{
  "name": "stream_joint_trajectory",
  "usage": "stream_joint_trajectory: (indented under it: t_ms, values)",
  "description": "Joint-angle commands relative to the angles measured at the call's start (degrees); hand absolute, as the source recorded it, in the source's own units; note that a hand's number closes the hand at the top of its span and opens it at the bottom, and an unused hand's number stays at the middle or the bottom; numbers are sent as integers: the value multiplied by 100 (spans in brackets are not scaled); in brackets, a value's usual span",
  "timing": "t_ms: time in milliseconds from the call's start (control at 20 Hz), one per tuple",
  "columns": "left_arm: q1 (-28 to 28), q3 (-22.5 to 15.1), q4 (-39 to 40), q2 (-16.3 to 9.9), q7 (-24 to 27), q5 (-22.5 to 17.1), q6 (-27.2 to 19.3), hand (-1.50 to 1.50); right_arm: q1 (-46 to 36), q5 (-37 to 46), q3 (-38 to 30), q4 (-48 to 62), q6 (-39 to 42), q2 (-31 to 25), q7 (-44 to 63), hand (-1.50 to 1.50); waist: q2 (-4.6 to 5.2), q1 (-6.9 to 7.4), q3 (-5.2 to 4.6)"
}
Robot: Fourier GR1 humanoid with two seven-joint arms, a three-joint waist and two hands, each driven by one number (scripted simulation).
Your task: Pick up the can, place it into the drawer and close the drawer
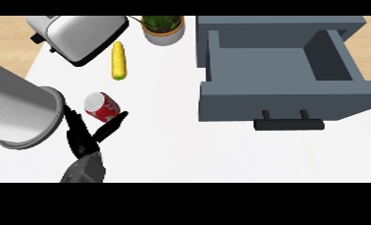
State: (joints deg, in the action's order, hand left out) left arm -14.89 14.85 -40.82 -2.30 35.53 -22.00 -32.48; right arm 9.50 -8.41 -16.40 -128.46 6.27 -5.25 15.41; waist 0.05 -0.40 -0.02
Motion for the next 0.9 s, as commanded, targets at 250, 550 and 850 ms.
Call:
stream_joint_trajectory:
  t_ms: [250,550,850]
  values:
    - [-769,164,1166,-452,317,-61,776,-150,-420,84,-17,-60,-109,-122,471,-150,5,2,-2]
    - [-1466,343,2185,-563,590,-110,1326,150,-379,243,16,42,-119,5,228,-150,22,-48,-6]
    - [-1597,423,2523,-647,959,-160,1974,150,-318,46,-83,91,34,-9,137,-150,30,-64,-8]
